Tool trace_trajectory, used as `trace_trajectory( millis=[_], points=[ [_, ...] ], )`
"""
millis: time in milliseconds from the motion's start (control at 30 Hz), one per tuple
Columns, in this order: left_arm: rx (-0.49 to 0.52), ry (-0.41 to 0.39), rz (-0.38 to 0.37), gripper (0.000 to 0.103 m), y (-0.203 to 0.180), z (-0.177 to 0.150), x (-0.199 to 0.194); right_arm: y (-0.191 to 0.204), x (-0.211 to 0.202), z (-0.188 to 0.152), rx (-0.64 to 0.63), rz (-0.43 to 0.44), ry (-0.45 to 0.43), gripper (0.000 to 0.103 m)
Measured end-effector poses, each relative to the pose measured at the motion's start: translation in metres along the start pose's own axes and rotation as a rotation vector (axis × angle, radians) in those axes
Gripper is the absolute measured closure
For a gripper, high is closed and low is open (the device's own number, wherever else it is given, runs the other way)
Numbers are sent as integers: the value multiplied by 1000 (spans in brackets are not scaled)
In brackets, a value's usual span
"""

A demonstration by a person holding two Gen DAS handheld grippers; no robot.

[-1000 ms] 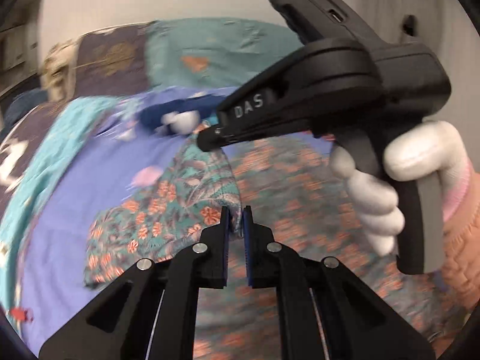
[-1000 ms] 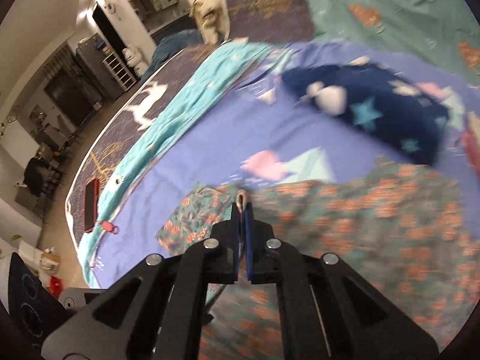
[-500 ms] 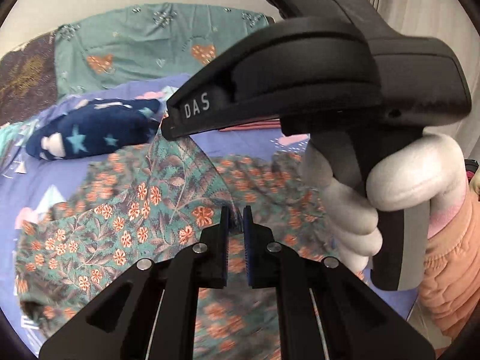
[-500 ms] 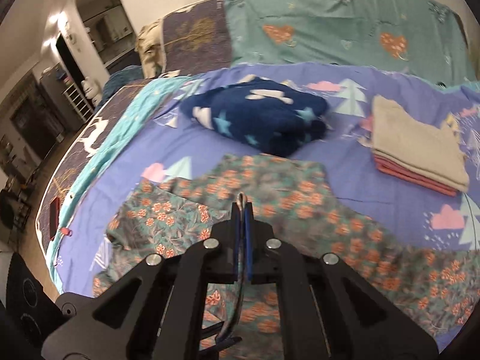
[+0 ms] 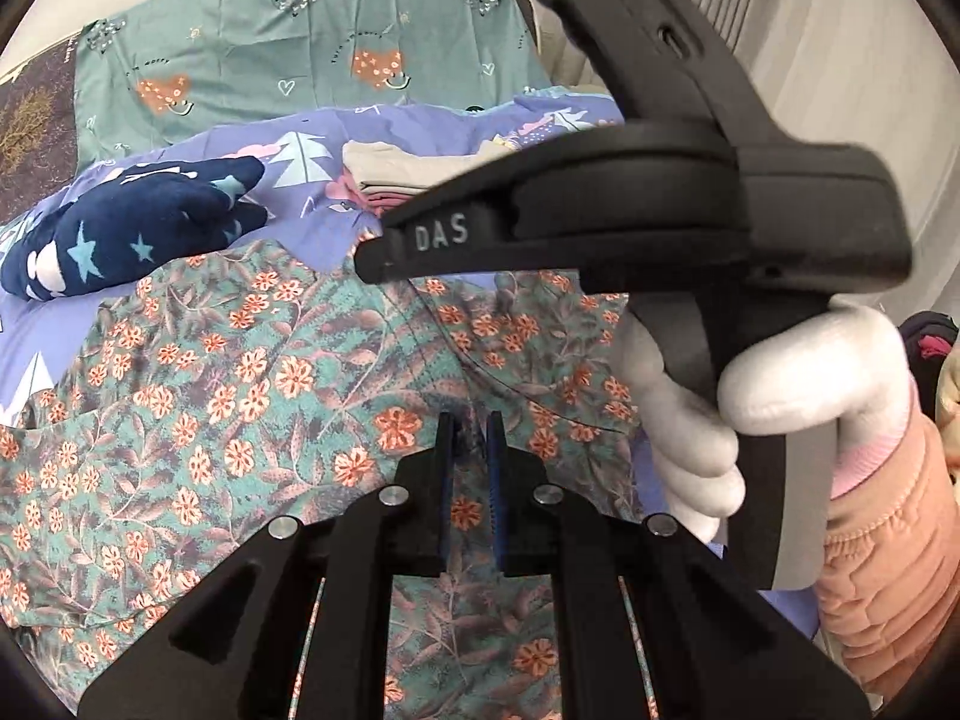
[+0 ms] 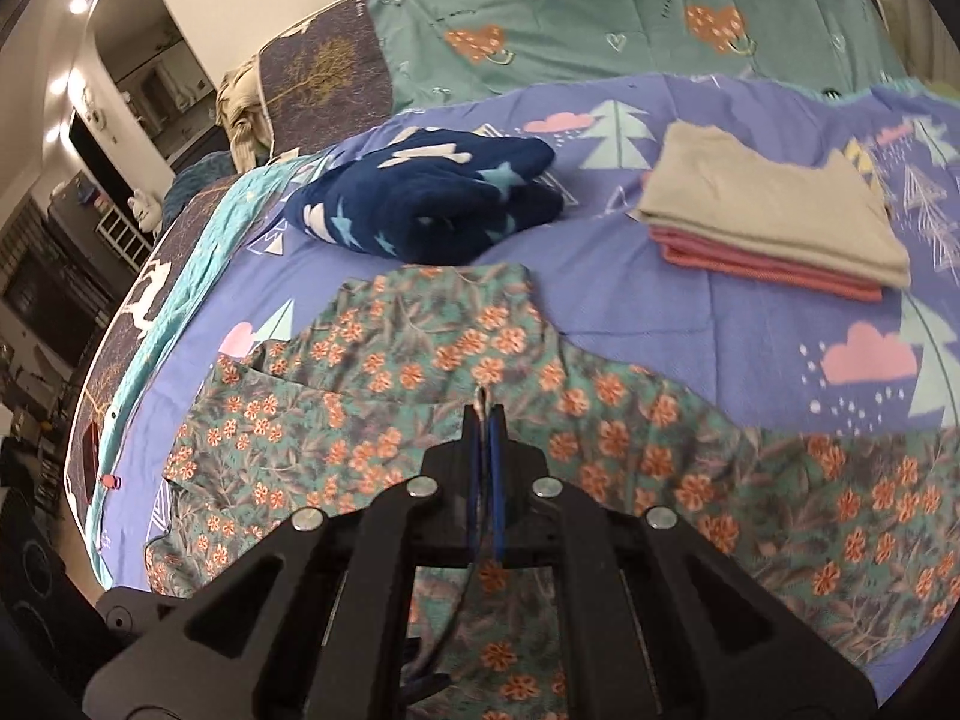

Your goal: Fold small clothes

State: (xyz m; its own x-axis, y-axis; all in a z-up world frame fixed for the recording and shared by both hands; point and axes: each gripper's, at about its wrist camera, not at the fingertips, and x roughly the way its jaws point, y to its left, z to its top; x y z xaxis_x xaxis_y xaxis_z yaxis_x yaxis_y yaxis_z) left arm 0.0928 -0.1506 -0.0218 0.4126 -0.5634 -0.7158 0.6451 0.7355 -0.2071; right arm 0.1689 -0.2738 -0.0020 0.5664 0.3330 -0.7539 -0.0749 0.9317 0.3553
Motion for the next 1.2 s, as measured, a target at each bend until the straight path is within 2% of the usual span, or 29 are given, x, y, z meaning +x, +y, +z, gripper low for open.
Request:
trace_trajectory(
  millis=[200,300,367,433,533,600,633,700,767,833,967,1067,1200],
  points=[
    [24,-2,-54,93,-15,-5,-1,-14,-11,-8,36,-2,-29,100],
    [26,22,-61,76,-19,-11,2,-26,-5,-12,58,-70,-17,97],
    [42,4,-37,63,-15,-20,-10,-37,0,-20,70,-195,6,88],
    [63,-22,-4,60,-6,-29,-25,-47,0,-28,100,-237,30,83],
    [43,-61,108,53,31,-47,-55,-49,-10,-35,108,-221,24,83],
    [-27,-78,216,52,69,-65,-78,-39,-15,-37,77,-204,15,83],
    [-84,-83,281,52,94,-78,-92,-29,-16,-36,53,-183,17,83],
    [-175,-90,356,52,129,-100,-113,-12,-13,-34,18,-145,24,83],
    [-277,-91,424,52,164,-126,-136,14,-4,-27,-32,-95,43,81],
    [-343,-71,461,52,189,-143,-149,49,9,-16,-97,-56,68,77],
    [-377,-34,451,52,212,-171,-158,126,45,4,-251,37,127,65],
    [-375,-7,443,52,222,-173,-148,190,81,20,-332,106,198,62],
    [-366,-10,421,52,231,-169,-139,258,129,31,-438,112,269,58]
  ],
)
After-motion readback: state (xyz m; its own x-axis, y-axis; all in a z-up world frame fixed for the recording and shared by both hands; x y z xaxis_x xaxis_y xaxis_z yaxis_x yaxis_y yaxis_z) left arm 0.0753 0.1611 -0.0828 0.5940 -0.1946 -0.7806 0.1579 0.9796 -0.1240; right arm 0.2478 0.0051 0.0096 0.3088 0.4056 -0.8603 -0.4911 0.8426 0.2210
